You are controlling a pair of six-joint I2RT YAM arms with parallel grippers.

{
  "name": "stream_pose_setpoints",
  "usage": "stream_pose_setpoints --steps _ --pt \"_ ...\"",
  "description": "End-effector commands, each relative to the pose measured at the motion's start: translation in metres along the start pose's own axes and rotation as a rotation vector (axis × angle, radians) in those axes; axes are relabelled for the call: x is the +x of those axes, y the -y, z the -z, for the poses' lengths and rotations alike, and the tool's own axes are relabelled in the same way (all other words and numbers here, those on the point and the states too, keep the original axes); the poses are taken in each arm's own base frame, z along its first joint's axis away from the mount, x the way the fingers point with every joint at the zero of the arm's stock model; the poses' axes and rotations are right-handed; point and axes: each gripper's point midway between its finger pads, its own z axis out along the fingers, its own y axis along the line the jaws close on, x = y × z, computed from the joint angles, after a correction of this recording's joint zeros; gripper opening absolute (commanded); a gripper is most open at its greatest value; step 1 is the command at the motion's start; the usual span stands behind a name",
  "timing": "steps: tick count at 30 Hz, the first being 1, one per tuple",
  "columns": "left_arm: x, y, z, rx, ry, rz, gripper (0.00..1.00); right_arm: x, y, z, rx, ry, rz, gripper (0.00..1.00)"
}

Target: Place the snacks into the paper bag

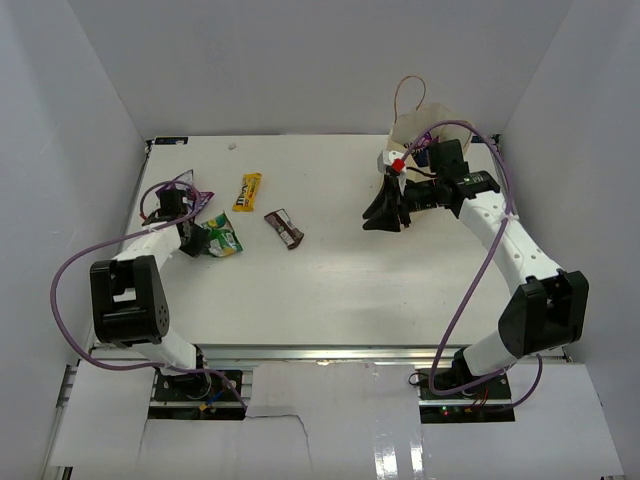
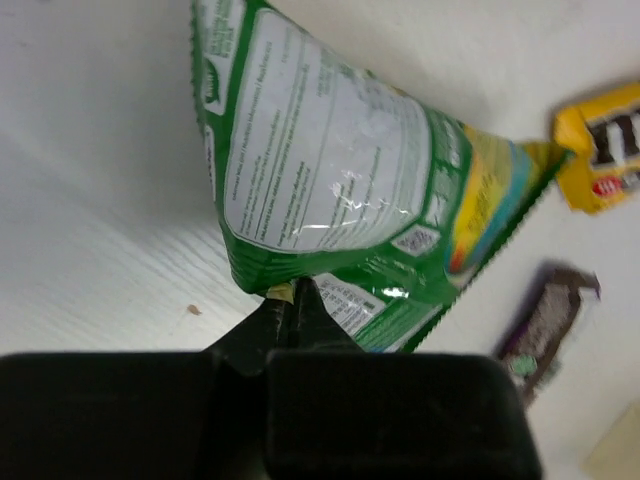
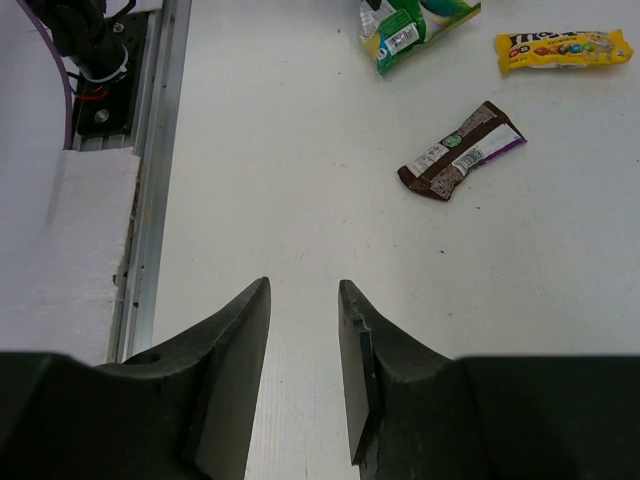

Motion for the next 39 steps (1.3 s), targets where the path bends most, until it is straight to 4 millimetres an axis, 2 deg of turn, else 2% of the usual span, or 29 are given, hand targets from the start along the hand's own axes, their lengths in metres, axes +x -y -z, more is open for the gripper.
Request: stream_pose_setpoints --steps 1,3,4,7,12,14,15,16,18,19,20,21,22,23,24,25,26,28,29,30,31,32,33,34,35,36,37,38,39 --pt "0.013 0.04 0.03 0.271 -0.065 -0.134 0.0 -0.02 -0.016 0.005 -0.031 0.041 0.043 0.4" --pt "0.011 0.066 0.052 0.451 -0.038 -0.215 0.0 -0.026 -0.015 0.008 -0.011 0.036 0.058 0.4" --pt "0.015 0.088 0.074 0.599 -0.056 -0.256 0.0 -0.03 -0.014 0.01 -0.001 0.037 0.073 0.4" --pt "0.022 0.12 0.127 0.863 -0.067 -0.333 0.0 -0.051 -0.005 0.02 0.05 0.045 0.115 0.41" --pt "0.032 0.156 0.178 1.099 -0.11 -0.354 0.0 -0.083 0.017 0.043 0.148 0.089 0.114 0.41" --pt "0.041 0.175 0.199 1.185 -0.122 -0.392 0.0 -0.094 0.03 0.055 0.205 0.106 0.139 0.41" --pt "0.046 0.183 0.199 1.192 -0.141 -0.402 0.0 -0.102 0.032 0.059 0.227 0.117 0.133 0.41" --pt "0.06 0.201 0.217 1.246 -0.161 -0.447 0.0 -0.106 0.037 0.064 0.255 0.12 0.136 0.41" --pt "0.073 0.218 0.219 1.271 -0.213 -0.464 0.0 -0.121 0.045 0.076 0.306 0.14 0.174 0.42" --pt "0.081 0.236 0.24 1.333 -0.22 -0.493 0.0 -0.125 0.051 0.083 0.338 0.145 0.171 0.42" --pt "0.086 0.245 0.245 1.351 -0.23 -0.502 0.0 -0.129 0.053 0.088 0.357 0.151 0.18 0.43" --pt "0.091 0.255 0.241 1.355 -0.25 -0.504 0.0 -0.141 0.056 0.095 0.383 0.164 0.214 0.43" --pt "0.104 0.266 0.25 1.386 -0.271 -0.525 0.0 -0.145 0.059 0.102 0.414 0.17 0.207 0.43" --pt "0.102 0.283 0.271 1.438 -0.259 -0.537 0.0 -0.15 0.061 0.107 0.434 0.177 0.216 0.43" --pt "0.105 0.292 0.277 1.457 -0.265 -0.544 0.0 -0.158 0.062 0.112 0.457 0.19 0.239 0.43" --pt "0.121 0.304 0.275 1.467 -0.303 -0.559 0.0 -0.162 0.067 0.122 0.502 0.191 0.242 0.43" --pt "0.119 0.319 0.299 1.525 -0.288 -0.575 0.0 -0.166 0.068 0.127 0.529 0.203 0.226 0.44" --pt "0.138 0.336 0.303 1.553 -0.324 -0.599 0.0 -0.17 0.075 0.14 0.596 0.211 0.224 0.45" --pt "0.143 0.344 0.312 1.577 -0.328 -0.608 0.0 -0.171 0.075 0.143 0.607 0.217 0.219 0.45" --pt "0.14 0.355 0.332 1.626 -0.308 -0.618 0.0 -0.171 0.075 0.146 0.617 0.22 0.219 0.45" --pt "0.151 0.36 0.34 1.648 -0.323 -0.632 0.0 -0.171 0.077 0.151 0.637 0.223 0.221 0.45" --pt "0.158 0.369 0.333 1.647 -0.335 -0.635 0.0 -0.171 0.077 0.154 0.644 0.227 0.212 0.45" --pt "0.155 0.378 0.352 1.694 -0.311 -0.645 0.0 -0.169 0.077 0.156 0.65 0.23 0.206 0.45" --pt "0.163 0.383 0.357 1.711 -0.313 -0.652 0.0 -0.167 0.078 0.158 0.655 0.232 0.202 0.45" --pt "0.169 0.39 0.348 1.704 -0.325 -0.652 0.0 -0.169 0.076 0.159 0.656 0.237 0.203 0.45" --pt "0.171 0.396 0.349 1.715 -0.315 -0.655 0.0 -0.169 0.075 0.158 0.652 0.241 0.195 0.45" --pt "0.173 0.402 0.363 1.753 -0.296 -0.664 0.0 -0.169 0.074 0.158 0.649 0.244 0.192 0.45" --pt "0.179 0.411 0.35 1.739 -0.3 -0.658 0.0 -0.166 0.076 0.168 0.678 0.244 0.188 0.45" --pt "0.182 0.416 0.348 1.746 -0.297 -0.659 0.0 -0.166 0.076 0.169 0.68 0.247 0.186 0.45"
